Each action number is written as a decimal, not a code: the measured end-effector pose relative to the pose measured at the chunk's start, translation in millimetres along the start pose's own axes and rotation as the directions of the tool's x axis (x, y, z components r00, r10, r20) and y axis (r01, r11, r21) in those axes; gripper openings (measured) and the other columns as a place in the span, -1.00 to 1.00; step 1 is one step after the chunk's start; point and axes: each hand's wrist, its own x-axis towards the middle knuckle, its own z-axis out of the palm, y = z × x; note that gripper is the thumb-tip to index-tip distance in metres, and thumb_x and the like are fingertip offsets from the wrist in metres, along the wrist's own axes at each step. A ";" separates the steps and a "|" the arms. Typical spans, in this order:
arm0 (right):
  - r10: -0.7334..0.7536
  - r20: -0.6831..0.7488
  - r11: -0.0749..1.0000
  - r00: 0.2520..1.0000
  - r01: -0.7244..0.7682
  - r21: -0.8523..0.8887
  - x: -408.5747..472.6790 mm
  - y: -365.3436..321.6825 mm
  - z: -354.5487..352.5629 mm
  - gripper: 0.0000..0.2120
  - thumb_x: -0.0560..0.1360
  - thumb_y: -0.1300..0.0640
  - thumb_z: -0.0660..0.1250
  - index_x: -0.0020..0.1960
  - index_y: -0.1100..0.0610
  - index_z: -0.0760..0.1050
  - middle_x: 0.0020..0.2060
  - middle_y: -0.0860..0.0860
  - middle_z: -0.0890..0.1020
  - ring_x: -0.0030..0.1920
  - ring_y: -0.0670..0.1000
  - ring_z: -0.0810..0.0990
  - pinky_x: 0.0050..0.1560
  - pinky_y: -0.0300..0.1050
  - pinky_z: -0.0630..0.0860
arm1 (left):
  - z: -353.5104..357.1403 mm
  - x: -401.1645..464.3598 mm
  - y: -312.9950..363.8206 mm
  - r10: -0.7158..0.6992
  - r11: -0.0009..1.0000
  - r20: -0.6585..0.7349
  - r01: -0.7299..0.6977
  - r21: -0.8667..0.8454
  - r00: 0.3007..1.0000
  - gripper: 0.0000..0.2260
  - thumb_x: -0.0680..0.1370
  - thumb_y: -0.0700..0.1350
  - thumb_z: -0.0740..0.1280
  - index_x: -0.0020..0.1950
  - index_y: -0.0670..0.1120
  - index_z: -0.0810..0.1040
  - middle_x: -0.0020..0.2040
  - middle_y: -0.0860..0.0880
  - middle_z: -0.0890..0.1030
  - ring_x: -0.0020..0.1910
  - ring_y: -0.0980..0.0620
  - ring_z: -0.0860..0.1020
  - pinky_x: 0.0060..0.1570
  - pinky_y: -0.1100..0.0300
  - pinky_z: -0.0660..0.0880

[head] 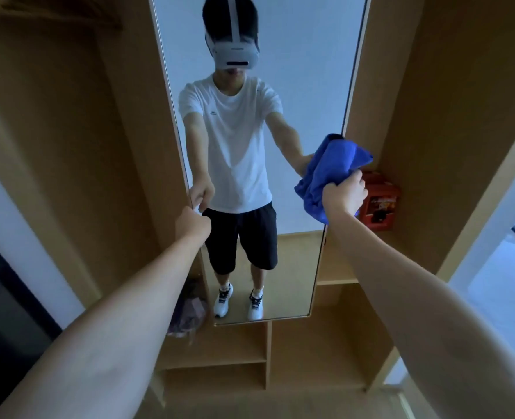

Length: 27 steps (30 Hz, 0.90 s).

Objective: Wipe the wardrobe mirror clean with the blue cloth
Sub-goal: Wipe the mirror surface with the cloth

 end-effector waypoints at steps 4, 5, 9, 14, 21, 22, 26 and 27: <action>-0.082 -0.037 0.992 0.996 0.085 0.089 6.0 -12.0 -7.8 -0.57 0.50 0.21 0.25 0.37 0.18 0.35 0.30 0.15 0.47 0.27 0.21 0.39 0.28 0.07 0.34 | -17.9 -0.3 30.9 0.030 0.999 -0.103 -0.034 -0.039 0.994 -0.60 0.60 -0.21 0.21 0.45 -0.18 0.33 0.36 -0.17 0.47 0.21 -0.19 0.56 -0.01 0.05 0.55; -0.089 -0.013 0.991 0.996 0.090 0.095 5.1 -4.7 -7.5 -0.60 0.50 0.18 0.26 0.33 0.19 0.36 0.26 0.16 0.50 0.25 0.21 0.43 0.26 0.08 0.37 | -18.9 -0.7 34.0 0.021 0.999 -0.109 -0.026 -0.043 0.994 -0.60 0.59 -0.21 0.21 0.44 -0.18 0.33 0.35 -0.17 0.48 0.21 -0.19 0.55 -0.04 0.06 0.53; 0.064 0.217 0.994 0.974 -0.081 0.071 3.3 30.8 -2.5 -0.66 0.47 0.08 0.32 0.21 0.15 0.39 0.07 0.12 0.60 0.08 0.20 0.59 0.06 0.05 0.53 | -16.4 -4.4 33.1 0.010 0.999 -0.086 -0.012 -0.032 0.996 -0.57 0.60 -0.21 0.21 0.48 -0.16 0.27 0.38 -0.17 0.45 0.21 -0.19 0.56 -0.03 0.05 0.55; 0.100 0.296 0.994 0.950 -0.111 0.022 6.2 37.6 -11.4 -0.78 0.44 0.12 0.33 0.06 0.13 0.46 -0.10 0.07 0.63 -0.14 0.10 0.61 -0.14 -0.05 0.53 | -19.1 -6.3 35.6 0.002 0.999 -0.069 -0.004 -0.036 0.998 -0.58 0.61 -0.22 0.19 0.48 -0.17 0.27 0.36 -0.18 0.46 0.11 -0.17 0.57 -0.17 0.09 0.52; -0.116 0.042 0.958 0.992 0.101 0.268 54.7 -61.4 -37.0 -0.76 0.29 0.02 0.27 -0.06 0.04 0.43 -0.18 -0.02 0.61 -0.05 0.14 0.60 -0.02 0.10 0.60 | -40.5 -3.7 51.6 -0.001 0.998 -0.060 -0.003 -0.061 0.998 -0.61 0.65 -0.24 0.15 0.48 -0.26 0.31 0.29 -0.25 0.50 -0.13 -0.09 0.54 -0.22 0.11 0.41; -0.132 0.012 0.951 0.991 0.123 0.285 60.7 -77.7 -41.2 -0.75 0.28 0.01 0.27 -0.06 0.04 0.44 -0.17 -0.03 0.61 -0.03 0.14 0.60 0.00 0.10 0.60 | -43.5 -3.8 53.9 0.003 0.997 -0.067 -0.009 -0.079 0.998 -0.62 0.66 -0.22 0.15 0.48 -0.26 0.32 0.24 -0.24 0.52 -0.20 -0.05 0.50 -0.25 0.13 0.42; -0.182 -0.092 0.946 0.979 0.200 0.257 59.0 -95.5 -40.5 -0.70 0.39 0.05 0.33 0.09 0.13 0.47 0.01 0.06 0.60 0.08 0.15 0.53 0.09 0.10 0.53 | -54.3 -2.6 64.6 0.047 0.978 -0.105 -0.068 -0.197 0.993 -0.65 0.66 -0.15 0.17 0.44 -0.21 0.37 0.19 -0.19 0.53 -0.03 -0.10 0.54 -0.14 0.08 0.49; -0.185 -0.096 0.948 0.978 0.203 0.245 54.6 -87.5 -36.8 -0.70 0.41 0.06 0.33 0.10 0.14 0.46 0.02 0.07 0.59 0.09 0.15 0.52 0.09 0.10 0.52 | -56.1 -2.2 67.8 0.065 0.972 -0.119 -0.090 -0.219 0.991 -0.65 0.66 -0.15 0.18 0.43 -0.20 0.38 0.23 -0.20 0.53 0.04 -0.13 0.55 -0.08 0.05 0.51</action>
